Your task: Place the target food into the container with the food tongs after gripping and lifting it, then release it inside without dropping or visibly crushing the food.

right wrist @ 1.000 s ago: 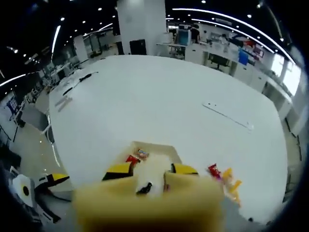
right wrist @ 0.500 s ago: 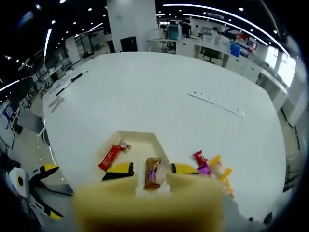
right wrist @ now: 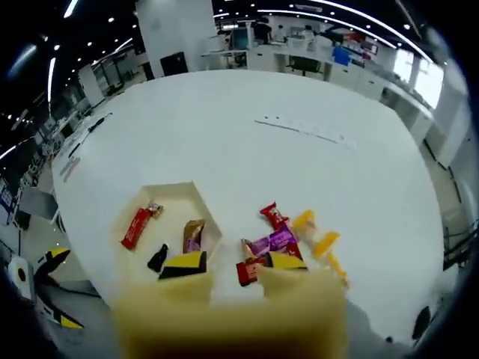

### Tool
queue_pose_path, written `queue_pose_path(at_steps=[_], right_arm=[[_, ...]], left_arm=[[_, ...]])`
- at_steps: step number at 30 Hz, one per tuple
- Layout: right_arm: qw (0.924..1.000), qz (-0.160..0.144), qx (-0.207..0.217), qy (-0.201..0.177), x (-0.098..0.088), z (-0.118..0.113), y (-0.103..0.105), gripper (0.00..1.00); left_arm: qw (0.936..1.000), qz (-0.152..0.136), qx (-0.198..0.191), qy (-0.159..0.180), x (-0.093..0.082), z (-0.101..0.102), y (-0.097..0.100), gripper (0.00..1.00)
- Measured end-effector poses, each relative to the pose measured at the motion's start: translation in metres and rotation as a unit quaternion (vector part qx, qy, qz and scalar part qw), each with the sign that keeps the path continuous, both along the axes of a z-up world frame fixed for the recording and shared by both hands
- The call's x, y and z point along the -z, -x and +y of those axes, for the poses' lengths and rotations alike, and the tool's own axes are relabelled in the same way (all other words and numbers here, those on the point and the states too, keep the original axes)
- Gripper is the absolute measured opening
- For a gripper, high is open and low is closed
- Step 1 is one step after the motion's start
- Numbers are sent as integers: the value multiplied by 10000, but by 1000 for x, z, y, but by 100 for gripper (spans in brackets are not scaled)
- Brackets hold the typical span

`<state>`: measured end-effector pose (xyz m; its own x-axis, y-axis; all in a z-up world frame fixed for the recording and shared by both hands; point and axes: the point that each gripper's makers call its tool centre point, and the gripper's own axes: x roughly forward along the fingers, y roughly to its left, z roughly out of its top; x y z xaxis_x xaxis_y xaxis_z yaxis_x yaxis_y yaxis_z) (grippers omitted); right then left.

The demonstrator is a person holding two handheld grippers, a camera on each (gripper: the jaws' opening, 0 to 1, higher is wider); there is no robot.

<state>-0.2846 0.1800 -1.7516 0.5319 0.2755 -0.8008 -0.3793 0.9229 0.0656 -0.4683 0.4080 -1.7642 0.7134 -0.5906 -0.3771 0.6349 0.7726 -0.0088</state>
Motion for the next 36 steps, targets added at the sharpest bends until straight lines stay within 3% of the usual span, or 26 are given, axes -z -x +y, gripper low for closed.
queue_pose_path(at_steps=[5, 10, 17, 32, 36], right_arm=[[9997, 28, 236, 95, 10, -29, -6, 31], [9973, 65, 729, 52, 21, -67, -15, 31], [9934, 239, 1120, 48, 41, -101, -19, 31], [9851, 511, 1637, -131, 71, -124, -15, 31], [9792, 643, 1890, -352, 75, -119, -4, 31]], left_arm=[[10000, 26, 4, -11, 1, 0, 0, 86], [10000, 54, 11, -28, 1, 0, 0, 86], [10000, 81, 22, -34, 2, -1, 1, 84], [9999, 113, 2, -91, 4, 0, 0, 84], [9999, 126, 7, -87, 4, -1, 0, 84]])
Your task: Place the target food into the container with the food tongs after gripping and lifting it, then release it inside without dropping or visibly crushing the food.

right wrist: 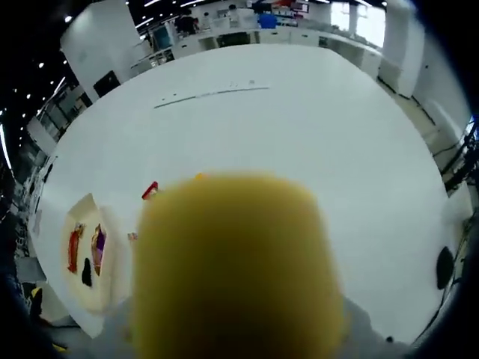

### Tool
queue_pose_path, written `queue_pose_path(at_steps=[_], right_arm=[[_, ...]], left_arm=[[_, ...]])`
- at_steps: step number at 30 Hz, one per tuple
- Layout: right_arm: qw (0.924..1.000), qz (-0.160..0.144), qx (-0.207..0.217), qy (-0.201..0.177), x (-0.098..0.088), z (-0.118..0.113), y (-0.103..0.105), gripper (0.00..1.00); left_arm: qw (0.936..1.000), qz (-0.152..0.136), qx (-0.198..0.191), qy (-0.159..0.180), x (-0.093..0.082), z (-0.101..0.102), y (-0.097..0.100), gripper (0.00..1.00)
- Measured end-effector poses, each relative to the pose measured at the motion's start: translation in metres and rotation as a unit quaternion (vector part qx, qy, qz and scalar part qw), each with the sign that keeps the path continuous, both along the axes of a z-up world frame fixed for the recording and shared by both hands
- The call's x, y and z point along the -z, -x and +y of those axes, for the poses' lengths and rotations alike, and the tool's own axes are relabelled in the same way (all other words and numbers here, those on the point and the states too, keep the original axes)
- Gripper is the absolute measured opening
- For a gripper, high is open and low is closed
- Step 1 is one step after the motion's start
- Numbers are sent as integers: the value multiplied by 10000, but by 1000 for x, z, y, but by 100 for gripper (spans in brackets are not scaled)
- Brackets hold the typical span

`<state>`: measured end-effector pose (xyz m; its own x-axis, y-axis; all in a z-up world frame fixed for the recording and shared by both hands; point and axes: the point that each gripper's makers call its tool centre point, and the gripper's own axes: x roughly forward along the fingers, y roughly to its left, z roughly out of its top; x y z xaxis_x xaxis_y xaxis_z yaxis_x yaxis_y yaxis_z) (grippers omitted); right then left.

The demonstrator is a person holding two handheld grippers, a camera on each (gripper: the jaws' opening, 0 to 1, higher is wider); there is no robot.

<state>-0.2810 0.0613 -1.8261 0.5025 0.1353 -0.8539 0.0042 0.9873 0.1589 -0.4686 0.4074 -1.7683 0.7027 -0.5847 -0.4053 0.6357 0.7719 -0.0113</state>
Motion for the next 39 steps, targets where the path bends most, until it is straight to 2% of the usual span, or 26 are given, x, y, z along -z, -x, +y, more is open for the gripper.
queue_pose_path(at_steps=[8, 10, 16, 20, 25, 27, 39], right_arm=[[9997, 27, 186, -126, 4, 13, 9, 31], [9992, -57, 270, -277, 1, 18, 5, 31], [9989, -142, 360, -273, -1, 21, -3, 32], [9975, -209, 513, -429, -2, 23, -10, 31], [9992, -177, 310, -151, 2, 24, -14, 29], [9997, -208, 15, 143, 4, 21, -15, 27], [9992, -303, -187, 156, 4, 22, -14, 22]], left_arm=[[10000, 16, 1, -6, 1, 0, 0, 83], [10000, 20, -2, -9, 1, 0, 0, 83], [10000, 39, 1, -19, 1, 1, 1, 83], [10000, 56, 4, -14, 2, 1, 1, 82], [10000, 61, 0, -18, 2, 1, 1, 82], [10000, 59, 4, -19, 2, 1, 1, 82], [10000, 67, 7, -17, 2, 1, 1, 81]])
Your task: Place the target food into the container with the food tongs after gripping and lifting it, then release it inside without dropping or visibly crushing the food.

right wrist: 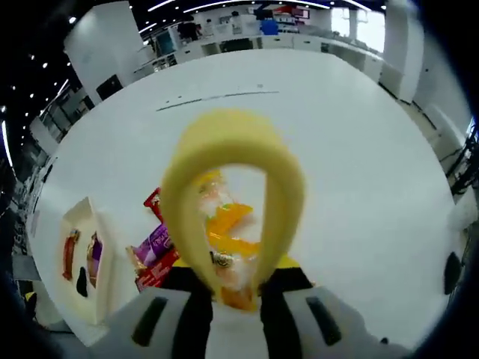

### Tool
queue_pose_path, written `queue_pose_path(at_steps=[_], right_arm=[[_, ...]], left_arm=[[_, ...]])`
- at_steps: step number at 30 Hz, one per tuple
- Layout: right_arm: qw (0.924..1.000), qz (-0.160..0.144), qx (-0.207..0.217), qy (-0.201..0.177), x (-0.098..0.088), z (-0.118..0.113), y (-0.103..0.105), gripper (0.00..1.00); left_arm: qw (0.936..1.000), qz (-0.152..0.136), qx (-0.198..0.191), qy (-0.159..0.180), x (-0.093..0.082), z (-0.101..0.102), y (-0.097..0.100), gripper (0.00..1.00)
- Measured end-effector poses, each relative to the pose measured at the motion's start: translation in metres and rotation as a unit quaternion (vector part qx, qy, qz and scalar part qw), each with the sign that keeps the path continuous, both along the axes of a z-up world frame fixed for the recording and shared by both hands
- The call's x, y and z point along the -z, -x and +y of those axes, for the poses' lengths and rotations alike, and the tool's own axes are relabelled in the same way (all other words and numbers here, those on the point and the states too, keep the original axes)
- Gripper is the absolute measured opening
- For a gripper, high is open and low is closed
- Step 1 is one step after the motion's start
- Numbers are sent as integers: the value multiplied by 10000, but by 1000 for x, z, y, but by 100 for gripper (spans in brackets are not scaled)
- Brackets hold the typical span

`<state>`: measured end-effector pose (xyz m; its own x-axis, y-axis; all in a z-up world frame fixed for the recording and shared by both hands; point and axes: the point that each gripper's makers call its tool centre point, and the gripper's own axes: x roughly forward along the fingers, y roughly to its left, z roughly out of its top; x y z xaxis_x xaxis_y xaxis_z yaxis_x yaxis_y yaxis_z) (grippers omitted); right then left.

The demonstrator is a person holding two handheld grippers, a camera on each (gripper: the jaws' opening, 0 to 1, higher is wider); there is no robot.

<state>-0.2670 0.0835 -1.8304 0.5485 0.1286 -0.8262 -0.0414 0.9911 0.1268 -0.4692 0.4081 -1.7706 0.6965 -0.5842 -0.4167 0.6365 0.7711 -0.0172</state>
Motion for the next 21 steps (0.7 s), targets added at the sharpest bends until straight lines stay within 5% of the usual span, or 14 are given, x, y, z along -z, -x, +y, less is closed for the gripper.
queue_pose_path(at_steps=[10, 15, 18, 21], right_arm=[[9999, 94, -72, -74, -1, 2, 7, 22], [9999, 83, -102, -45, -9, 0, 11, 22], [9990, 48, -355, 285, -17, -3, 13, 22], [9996, 35, -273, 94, -25, 1, 14, 21]], left_arm=[[10000, 14, -8, -10, 0, 0, 0, 81], [10000, 23, 6, -5, 0, 0, 1, 80], [10000, 32, 20, -4, 1, -1, 1, 78], [10000, 31, 31, 3, 1, -1, 2, 78]])
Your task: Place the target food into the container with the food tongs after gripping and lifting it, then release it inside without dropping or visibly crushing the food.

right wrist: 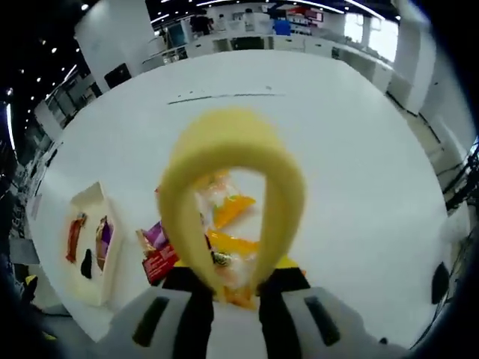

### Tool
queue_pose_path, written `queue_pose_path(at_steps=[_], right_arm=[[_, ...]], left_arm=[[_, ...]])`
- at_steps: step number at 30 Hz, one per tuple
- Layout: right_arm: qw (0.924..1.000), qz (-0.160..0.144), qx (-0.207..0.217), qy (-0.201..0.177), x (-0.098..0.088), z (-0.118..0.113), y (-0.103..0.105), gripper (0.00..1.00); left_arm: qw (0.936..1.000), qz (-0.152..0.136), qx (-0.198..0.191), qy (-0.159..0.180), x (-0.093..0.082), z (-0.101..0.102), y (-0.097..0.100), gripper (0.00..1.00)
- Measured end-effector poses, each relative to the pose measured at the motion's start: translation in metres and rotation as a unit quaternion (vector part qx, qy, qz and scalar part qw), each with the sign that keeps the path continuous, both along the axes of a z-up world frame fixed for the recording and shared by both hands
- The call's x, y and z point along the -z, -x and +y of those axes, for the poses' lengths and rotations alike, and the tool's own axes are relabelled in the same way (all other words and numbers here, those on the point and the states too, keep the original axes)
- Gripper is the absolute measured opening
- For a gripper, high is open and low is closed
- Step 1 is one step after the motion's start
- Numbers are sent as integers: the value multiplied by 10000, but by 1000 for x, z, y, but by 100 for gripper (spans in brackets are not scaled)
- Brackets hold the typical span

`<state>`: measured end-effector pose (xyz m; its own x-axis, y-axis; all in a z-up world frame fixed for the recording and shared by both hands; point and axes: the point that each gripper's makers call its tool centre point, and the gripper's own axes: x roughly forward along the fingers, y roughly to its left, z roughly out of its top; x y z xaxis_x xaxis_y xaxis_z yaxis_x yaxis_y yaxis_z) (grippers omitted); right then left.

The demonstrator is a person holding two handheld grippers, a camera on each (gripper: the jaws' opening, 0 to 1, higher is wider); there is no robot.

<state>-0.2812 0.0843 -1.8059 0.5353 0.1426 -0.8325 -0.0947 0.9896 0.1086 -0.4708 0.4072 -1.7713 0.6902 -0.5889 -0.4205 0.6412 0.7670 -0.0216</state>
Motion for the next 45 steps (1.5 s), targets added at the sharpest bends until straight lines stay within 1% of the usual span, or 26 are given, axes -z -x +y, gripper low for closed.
queue_pose_path(at_steps=[6, 11, 14, 17, 22, 23, 24, 26, 28, 30, 32, 34, 36, 38, 45], right_arm=[[10000, -34, -34, -79, -11, 5, 5, 20], [9997, -188, -91, -116, -25, 10, 8, 20], [9994, -296, -124, -124, -35, 12, 10, 20], [9986, -466, -204, -120, -47, 15, 10, 20], [9967, -704, -370, -137, -72, 25, 10, 20], [9966, -720, -382, -153, -75, 26, 10, 20], [9960, -757, -409, -245, -80, 31, 9, 20], [9949, -857, -487, -205, -88, 36, 7, 20], [9944, -857, -557, -263, -93, 43, 8, 20], [9926, -956, -704, -259, -102, 56, 5, 20], [9913, -997, -806, -297, -107, 66, 4, 20], [9905, -962, -911, -366, -110, 80, 5, 20], [9888, -1012, -1011, -428, -113, 92, 4, 20], [9866, -1024, -1175, -479, -115, 109, 4, 20], [9825, -926, -1516, -551, -111, 146, 7, 20]], left_arm=[[10000, -17, -6, 11, -1, 0, 0, 78], [10000, -23, 0, 15, -1, 0, 0, 79], [10000, -24, 12, 17, -1, 0, 0, 79], [10000, -23, 17, 21, -1, 0, 1, 79], [10000, -24, 27, 26, -1, 0, 1, 78], [10000, -25, 25, 28, -1, 0, 1, 78], [10000, -26, 25, 30, -1, 0, 1, 78], [10000, -32, 24, 38, -1, 0, 1, 78], [10000, -36, 28, 43, -2, 0, 1, 78], [10000, -37, 28, 47, -2, 0, 1, 78], [10000, -41, 22, 52, -2, 0, 1, 78], [10000, -42, 20, 56, -2, 0, 1, 78], [10000, -41, 17, 53, -2, 0, 1, 78], [10000, -35, 11, 49, -2, 0, 1, 78], [10000, -31, 7, 87, -2, 0, 1, 78]])
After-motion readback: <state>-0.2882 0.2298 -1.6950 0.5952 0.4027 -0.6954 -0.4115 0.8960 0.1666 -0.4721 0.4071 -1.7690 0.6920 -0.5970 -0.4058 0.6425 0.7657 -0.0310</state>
